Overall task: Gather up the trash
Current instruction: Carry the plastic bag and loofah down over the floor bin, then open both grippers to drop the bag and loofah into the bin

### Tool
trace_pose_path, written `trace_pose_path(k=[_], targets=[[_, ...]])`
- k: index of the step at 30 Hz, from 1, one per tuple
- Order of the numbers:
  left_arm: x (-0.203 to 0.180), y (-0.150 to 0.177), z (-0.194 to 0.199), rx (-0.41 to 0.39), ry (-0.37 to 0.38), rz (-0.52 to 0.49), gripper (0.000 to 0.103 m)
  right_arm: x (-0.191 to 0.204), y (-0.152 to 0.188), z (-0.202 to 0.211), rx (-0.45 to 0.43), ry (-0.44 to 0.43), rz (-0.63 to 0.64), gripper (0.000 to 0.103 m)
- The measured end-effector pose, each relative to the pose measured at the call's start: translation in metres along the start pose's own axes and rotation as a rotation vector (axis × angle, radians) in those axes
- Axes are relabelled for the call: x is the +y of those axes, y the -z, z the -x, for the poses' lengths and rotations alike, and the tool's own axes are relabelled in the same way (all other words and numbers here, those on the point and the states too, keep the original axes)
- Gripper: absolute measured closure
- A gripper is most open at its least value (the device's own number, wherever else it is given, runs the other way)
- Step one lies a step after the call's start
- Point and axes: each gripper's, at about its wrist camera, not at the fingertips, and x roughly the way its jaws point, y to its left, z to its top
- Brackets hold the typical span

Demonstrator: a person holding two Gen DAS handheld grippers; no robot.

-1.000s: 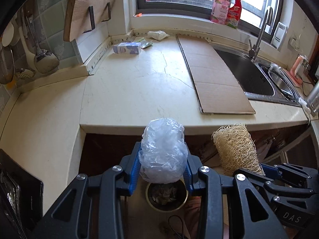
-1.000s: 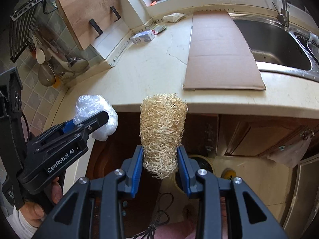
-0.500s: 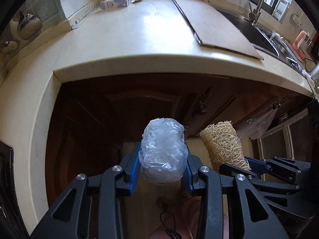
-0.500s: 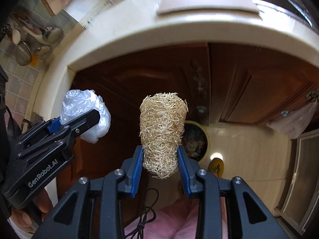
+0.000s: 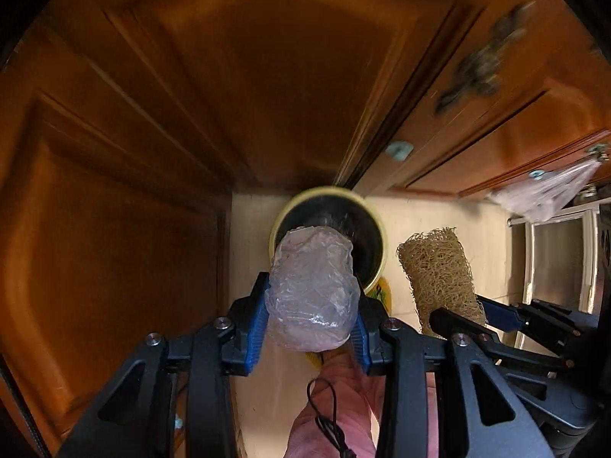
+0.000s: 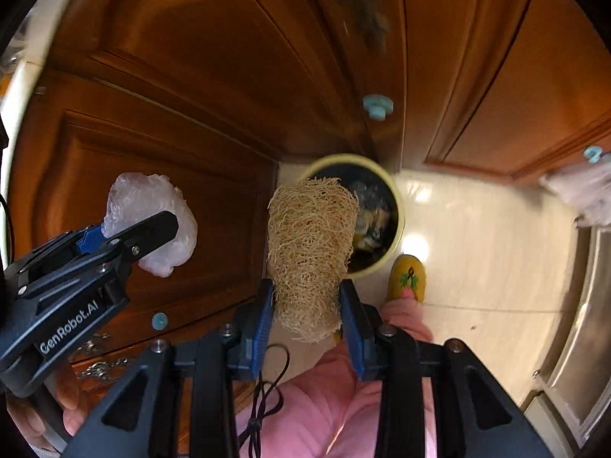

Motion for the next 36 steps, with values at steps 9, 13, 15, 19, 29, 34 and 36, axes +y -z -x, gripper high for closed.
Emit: trace_pose_path(k=[9,13,15,19,29,34,36], targets=[[0.020,-0.006,-0.069,0.113,0.073,0.060,0.065,-0.016,-0.006,-0.060,0.093,0.012,-0.004,0.068],[0.022,-0.009,-0.087,0.137,0.078,0.055,0.042,-0.018,-0.016,-0.075,0.116,0.022,-0.010,0.067],[0.021,-0.011,-0.089,0.137,0.068,0.053,0.034,-0.017,-0.019,-0.081,0.127,0.031,-0.008,0.067],[0.024,-0.013,-0.100,0.163,0.059,0.060,0.033,-0.017,-0.028,-0.094,0.157,0.055,-0.003,0.063],[0.036,-0.009,-0.105,0.171,0.035,0.118,0.032,-0.014,-0.041,-0.112,0.239,0.105,-0.028,0.049],[0.040,-0.009,-0.096,0.150,0.032,0.147,0.032,-0.012,-0.038,-0.102,0.221,0.106,-0.027,0.046],[0.042,-0.008,-0.089,0.138,0.030,0.146,0.032,-0.011,-0.038,-0.098,0.213,0.099,-0.028,0.046]])
